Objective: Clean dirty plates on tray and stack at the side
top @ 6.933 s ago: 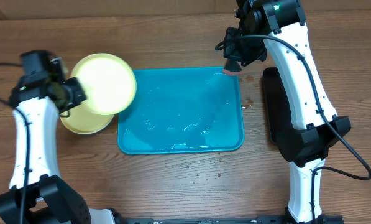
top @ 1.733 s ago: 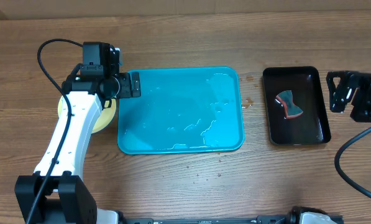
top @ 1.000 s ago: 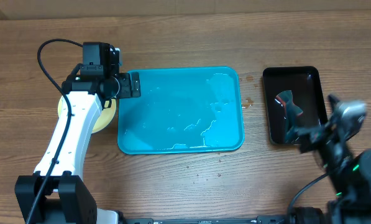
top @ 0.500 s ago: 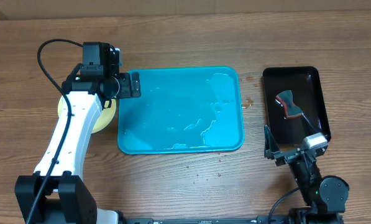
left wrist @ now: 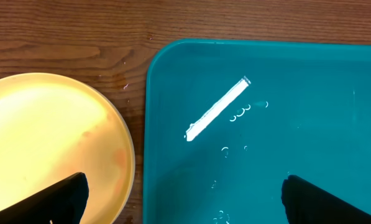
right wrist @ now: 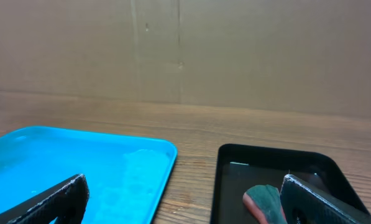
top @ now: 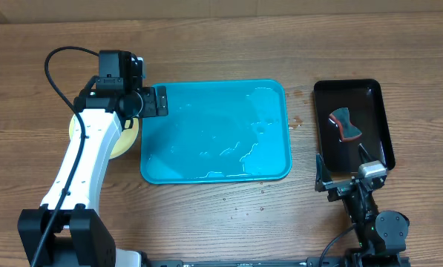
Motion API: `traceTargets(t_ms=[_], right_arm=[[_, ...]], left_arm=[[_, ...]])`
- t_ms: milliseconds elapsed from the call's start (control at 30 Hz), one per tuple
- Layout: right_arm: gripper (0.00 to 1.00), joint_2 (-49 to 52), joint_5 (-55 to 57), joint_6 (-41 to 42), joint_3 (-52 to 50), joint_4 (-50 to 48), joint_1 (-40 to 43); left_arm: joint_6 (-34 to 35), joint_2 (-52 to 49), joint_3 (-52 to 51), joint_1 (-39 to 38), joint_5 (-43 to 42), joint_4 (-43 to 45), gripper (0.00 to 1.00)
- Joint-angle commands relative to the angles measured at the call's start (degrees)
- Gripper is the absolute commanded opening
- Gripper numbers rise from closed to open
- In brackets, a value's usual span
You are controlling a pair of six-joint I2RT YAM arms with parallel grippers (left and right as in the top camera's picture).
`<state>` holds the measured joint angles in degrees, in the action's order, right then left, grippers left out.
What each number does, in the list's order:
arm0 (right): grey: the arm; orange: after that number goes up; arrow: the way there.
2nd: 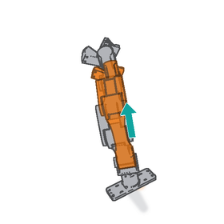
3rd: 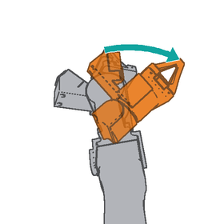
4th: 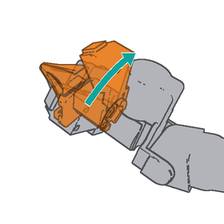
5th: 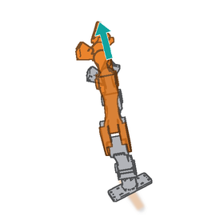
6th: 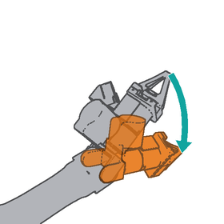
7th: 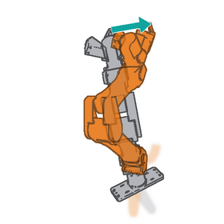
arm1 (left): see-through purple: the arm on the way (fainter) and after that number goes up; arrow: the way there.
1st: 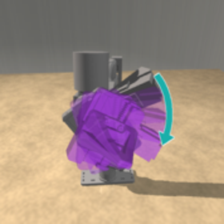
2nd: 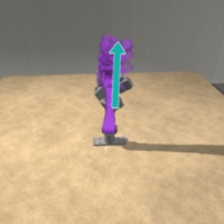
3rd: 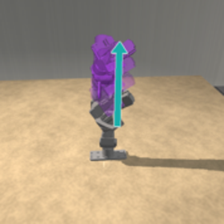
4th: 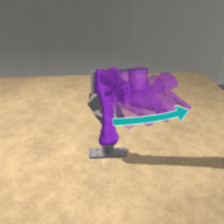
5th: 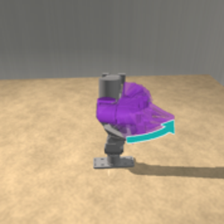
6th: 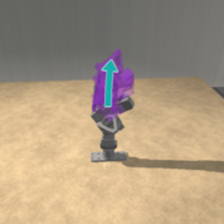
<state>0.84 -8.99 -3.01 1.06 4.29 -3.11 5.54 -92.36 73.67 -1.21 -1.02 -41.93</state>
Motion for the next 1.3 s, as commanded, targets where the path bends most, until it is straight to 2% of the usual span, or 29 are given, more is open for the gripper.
traceTargets(t_ms=[0,933,1133,1267], right_arm=[[1.0,-0.7,1.4,0.2,-0.6,-0.1,-0.4],[1.0,-0.7,1.4,0.2,-0.6,-0.1,-0.4],[1.0,-0.7,1.4,0.2,-0.6,-0.1,-0.4],[1.0,-0.7,1.4,0.2,-0.6,-0.1,-0.4]], left_arm=[[-0.9,0.4,0.6,-0.3,0.1,0.2,1.0],[-0.9,1.3,0.6,-0.3,0.2,-0.9,1.0],[-0.9,4.9,0.1,-0.3,0.8,-0.1,1.0],[-0.9,11.7,-5.7,-0.3,0.8,5.6,1.0]])
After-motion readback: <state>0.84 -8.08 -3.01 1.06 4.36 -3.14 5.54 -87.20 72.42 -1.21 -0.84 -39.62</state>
